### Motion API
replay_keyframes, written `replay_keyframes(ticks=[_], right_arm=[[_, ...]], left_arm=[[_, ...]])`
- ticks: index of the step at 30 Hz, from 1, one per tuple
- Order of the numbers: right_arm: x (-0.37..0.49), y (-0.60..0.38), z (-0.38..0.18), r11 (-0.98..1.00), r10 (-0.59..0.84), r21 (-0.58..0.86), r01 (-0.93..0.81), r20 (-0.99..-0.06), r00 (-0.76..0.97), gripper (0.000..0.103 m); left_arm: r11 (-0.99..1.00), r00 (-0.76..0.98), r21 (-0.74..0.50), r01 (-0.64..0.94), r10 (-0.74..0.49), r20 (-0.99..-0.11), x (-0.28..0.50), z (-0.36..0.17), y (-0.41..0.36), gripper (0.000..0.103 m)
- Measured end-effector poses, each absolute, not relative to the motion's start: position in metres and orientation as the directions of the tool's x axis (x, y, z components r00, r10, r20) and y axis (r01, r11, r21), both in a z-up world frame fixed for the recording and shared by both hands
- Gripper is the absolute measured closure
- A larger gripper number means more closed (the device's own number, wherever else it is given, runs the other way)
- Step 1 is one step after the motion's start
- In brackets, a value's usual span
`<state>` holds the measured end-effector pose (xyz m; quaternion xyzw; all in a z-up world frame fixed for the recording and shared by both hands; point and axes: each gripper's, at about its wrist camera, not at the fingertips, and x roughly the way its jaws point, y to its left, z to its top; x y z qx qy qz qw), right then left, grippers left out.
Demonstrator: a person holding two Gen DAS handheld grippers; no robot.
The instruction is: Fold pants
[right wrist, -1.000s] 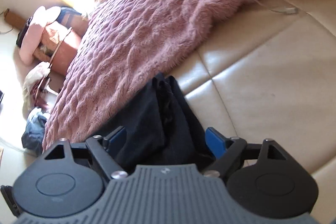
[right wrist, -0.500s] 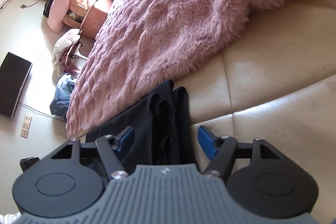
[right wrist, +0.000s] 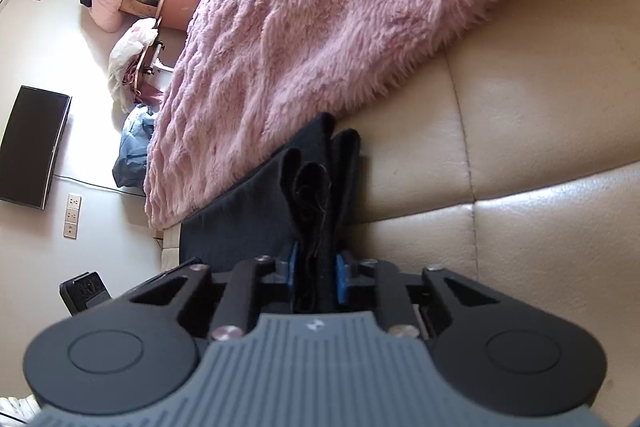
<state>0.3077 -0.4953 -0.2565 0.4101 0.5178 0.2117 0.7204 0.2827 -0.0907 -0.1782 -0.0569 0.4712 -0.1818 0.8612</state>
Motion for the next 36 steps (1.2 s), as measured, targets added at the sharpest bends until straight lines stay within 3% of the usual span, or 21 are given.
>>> replay_keyframes(ticks=[9, 16, 20, 29, 36], right_arm=[[0.297, -0.474, -0.186, 0.649, 0.672, 0.760, 0.040, -0.597, 0.439, 0.091], [0.295, -0.459, -0.153, 0.675, 0.627, 0.733, 0.082, -0.629, 0.459, 0.092], [0.292, -0.449, -0.136, 0.658, 0.617, 0.743, 0.121, -0.624, 0.479, 0.092], [0.294, -0.413, -0.089, 0.639, 0.616, 0.762, 0.107, -0.590, 0.522, 0.092], [0.296, -0.388, -0.071, 0.664, 0.584, 0.736, 0.130, -0.620, 0.524, 0.092]], left_arm=[[0.931, 0.525, -0.185, 0.314, -0.333, -0.783, 0.329, -0.181, -0.107, 0.089], [0.903, 0.554, -0.021, 0.428, -0.280, -0.784, 0.332, -0.196, -0.141, 0.089], [0.905, 0.560, -0.007, 0.426, -0.270, -0.783, 0.331, -0.190, -0.143, 0.089], [0.827, 0.527, 0.013, 0.561, -0.345, -0.776, 0.247, -0.178, -0.135, 0.089], [0.769, 0.453, -0.031, 0.639, -0.408, -0.793, 0.189, -0.188, -0.143, 0.089]])
